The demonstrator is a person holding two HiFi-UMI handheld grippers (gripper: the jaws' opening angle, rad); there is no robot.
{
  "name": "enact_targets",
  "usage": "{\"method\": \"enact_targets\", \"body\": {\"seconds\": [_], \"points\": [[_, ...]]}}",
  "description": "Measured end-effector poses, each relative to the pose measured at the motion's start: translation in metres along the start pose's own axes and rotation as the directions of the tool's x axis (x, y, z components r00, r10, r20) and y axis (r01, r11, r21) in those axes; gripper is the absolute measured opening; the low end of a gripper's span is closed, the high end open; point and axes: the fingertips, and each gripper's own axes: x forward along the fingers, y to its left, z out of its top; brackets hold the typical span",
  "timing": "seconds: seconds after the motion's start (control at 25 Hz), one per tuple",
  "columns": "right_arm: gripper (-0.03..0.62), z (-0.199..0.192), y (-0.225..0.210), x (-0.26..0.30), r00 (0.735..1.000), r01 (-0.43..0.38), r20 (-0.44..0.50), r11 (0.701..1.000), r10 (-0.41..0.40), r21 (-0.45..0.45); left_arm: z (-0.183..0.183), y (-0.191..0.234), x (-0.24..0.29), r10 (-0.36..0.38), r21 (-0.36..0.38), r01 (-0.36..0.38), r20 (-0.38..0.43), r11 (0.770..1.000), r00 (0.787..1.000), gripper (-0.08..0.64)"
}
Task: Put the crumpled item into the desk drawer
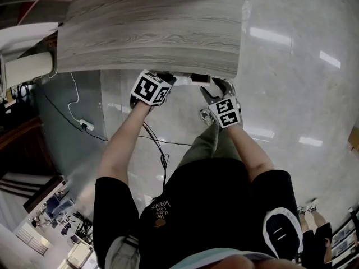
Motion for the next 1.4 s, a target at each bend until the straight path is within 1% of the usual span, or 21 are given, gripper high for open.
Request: {"method": "enact_targets", "body": {"seconds": [0.12,0.36,0.56,0.88,1.0,1.08,1.24,1.4], "points": [[0.199,-0.001,-0.002,0.001,1.000,0.006,0.000,1.000,-0.006,0.010,0.000,0.001,0.001,0.011,-0.002,-0.011,0.014,1.000,1.000,0.080],[0.199,0.000,-0.005,0.001,1.000,0.012,0.000,1.000,-0.012,0.020,0.007,0.004,0.001,0.055,0.018,-0.056,0.078,0.998,0.995,0.080],[0.199,-0.004,-0.006,0.001,1.000,0.017,-0.005,1.000,-0.017,0.023,0.009,0.002,0.001,0.067,0.028,-0.070,0.114,0.997,0.991,0.080],[0.199,-0.004,-0.006,-0.001,1.000,0.018,-0.005,0.999,-0.018,0.028,0.007,-0.001,-0.004,0.072,0.018,-0.075,0.152,0.997,0.986,0.080],[0.199,-0.004,-0.006,0.000,1.000,0.019,-0.004,0.999,-0.019,0.029,0.001,-0.002,-0.006,0.082,0.021,-0.086,0.155,0.996,0.985,0.080],[0.199,-0.004,-0.004,0.000,1.000,0.017,-0.004,0.999,-0.017,0.028,-0.006,0.000,-0.007,0.089,0.008,-0.091,0.154,0.996,0.984,0.080],[0.199,-0.005,-0.002,0.002,1.000,0.015,-0.006,1.000,-0.015,0.027,-0.015,0.002,-0.007,0.079,-0.020,-0.077,0.151,0.997,0.985,0.081],[0.199,-0.006,0.000,0.003,1.000,0.014,-0.010,0.999,-0.013,0.030,-0.019,0.000,0.000,0.067,-0.029,-0.064,0.143,0.998,0.987,0.081]]}}
